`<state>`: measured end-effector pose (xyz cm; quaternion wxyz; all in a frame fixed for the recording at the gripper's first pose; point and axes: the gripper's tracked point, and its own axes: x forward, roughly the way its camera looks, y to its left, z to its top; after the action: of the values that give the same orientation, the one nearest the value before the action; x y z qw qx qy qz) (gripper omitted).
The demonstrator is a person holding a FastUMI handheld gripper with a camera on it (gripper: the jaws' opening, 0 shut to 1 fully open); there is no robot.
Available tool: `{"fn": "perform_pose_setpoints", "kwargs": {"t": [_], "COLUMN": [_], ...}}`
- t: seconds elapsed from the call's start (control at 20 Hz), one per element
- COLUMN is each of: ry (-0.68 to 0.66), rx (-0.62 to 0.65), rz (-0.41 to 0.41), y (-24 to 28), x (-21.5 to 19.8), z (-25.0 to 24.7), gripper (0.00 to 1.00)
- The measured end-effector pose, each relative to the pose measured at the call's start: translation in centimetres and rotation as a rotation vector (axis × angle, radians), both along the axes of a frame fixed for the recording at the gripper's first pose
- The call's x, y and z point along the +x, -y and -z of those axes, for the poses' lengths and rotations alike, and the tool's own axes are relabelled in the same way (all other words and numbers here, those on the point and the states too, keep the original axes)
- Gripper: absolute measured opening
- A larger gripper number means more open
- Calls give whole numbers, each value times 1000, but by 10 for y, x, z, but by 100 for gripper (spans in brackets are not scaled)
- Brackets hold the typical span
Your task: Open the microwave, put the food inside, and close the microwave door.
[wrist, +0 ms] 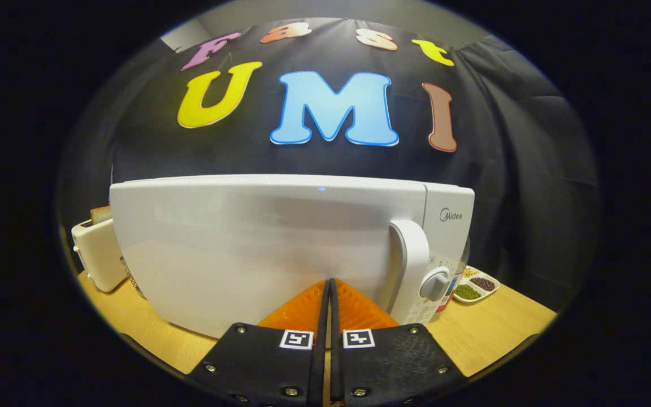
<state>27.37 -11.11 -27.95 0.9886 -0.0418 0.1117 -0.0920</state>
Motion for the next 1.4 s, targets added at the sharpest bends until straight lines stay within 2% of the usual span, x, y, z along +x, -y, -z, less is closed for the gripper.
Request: {"fn": "perform_pose_setpoints", "kwargs": {"t": [0.05,0.2,0.5,0.75,1.1,1.4], "ry": [-8,-12,157,232,270,267], "rx": [-16,54,20,23,42,36], "rz": [4,-44,-118,-154,-225,-237], "y": [1,-18,-57,-83,-115,-124], "x": [-2,-24,-117,-183,-242,-258], "z": [-1,-20,-174,-251,-289,-285], "gripper": [2,2,2,2,2,2]}}
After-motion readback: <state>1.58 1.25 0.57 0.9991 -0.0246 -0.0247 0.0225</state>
